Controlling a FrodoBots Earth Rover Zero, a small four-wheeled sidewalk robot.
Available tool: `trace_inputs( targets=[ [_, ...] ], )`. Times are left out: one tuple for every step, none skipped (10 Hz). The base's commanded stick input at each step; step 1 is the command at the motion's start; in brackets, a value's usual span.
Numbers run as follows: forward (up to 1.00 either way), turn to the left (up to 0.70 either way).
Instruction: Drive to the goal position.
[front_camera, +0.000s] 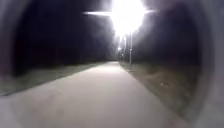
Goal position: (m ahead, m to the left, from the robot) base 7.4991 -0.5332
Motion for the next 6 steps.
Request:
trace_inputs(
  targets=[
    [1.0,-0.02],
    [1.0,-0.02],
    [1.0,-0.02],
    [1.0,-0.03],
    [1.0,-0.02],
    [1.0,-0.02]
  ],
)
